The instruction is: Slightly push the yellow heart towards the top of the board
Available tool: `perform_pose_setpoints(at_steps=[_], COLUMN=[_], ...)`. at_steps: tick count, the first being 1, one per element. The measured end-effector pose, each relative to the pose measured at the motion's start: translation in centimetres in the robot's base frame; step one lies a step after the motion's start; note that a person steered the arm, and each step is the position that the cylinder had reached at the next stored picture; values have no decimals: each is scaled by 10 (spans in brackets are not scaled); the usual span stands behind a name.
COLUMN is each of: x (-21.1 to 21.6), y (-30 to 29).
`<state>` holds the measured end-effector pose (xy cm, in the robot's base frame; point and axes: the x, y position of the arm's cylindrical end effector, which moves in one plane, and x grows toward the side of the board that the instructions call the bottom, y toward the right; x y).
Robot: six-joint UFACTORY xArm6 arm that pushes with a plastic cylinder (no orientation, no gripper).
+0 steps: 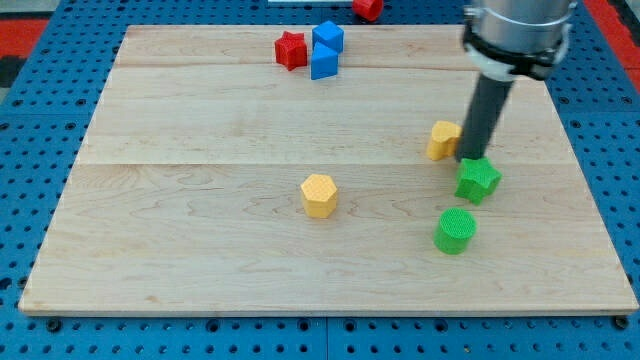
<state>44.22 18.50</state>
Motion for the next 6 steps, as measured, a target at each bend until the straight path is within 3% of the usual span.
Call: perform_pose_setpoints(at_steps=[1,2,3,4,6], x=[43,57,55,15,-9], y=[24,4,8,33,-55])
